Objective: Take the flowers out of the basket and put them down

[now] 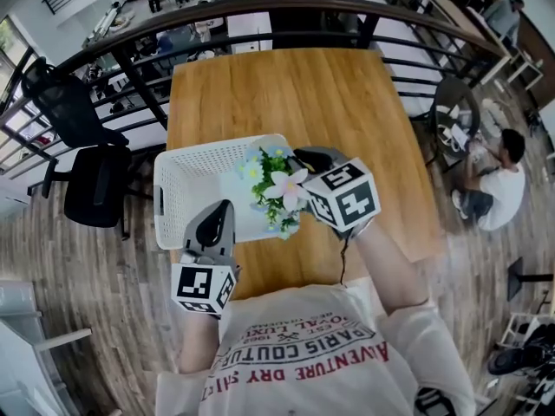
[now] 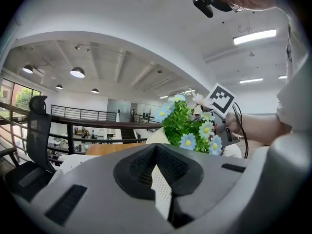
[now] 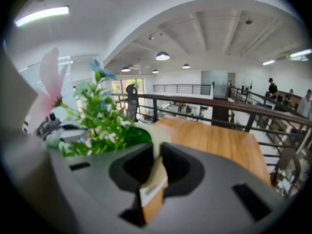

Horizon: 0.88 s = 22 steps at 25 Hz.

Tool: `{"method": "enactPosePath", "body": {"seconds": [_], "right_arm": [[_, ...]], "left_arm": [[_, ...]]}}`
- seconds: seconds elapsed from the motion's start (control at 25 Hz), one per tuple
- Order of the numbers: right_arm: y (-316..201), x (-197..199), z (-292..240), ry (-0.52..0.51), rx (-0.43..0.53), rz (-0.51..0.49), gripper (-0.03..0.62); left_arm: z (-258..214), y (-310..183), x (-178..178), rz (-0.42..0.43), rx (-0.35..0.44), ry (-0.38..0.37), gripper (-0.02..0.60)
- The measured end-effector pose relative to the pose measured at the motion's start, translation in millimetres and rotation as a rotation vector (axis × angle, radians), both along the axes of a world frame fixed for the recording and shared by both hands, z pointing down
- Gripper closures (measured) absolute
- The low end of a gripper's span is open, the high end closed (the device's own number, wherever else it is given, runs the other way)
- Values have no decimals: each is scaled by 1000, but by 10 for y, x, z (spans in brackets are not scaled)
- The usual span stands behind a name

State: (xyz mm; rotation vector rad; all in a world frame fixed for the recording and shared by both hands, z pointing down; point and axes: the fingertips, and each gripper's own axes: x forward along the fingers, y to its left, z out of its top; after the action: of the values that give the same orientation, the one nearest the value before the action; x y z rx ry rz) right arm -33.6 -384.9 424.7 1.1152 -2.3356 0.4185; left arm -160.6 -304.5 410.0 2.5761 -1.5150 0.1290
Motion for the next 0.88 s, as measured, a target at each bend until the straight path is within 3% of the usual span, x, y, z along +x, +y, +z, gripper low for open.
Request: {"method": "enactPosePath", "body": {"seconds": [0.2, 0.4, 0.6, 0.88], "right_arm": [[14, 755, -113, -14, 39, 70, 520], [61, 1347, 233, -6, -9, 120, 520], [127, 1740, 933, 20, -131, 148, 520], [207, 1923, 2065, 42, -337, 157, 519]], "left_arm": [[-43, 45, 525, 4, 17, 4, 555], [51, 103, 1010, 9, 7, 1, 555], [248, 198, 1302, -7, -35, -21, 555], [596, 244, 1385, -67, -112, -43, 555]]}}
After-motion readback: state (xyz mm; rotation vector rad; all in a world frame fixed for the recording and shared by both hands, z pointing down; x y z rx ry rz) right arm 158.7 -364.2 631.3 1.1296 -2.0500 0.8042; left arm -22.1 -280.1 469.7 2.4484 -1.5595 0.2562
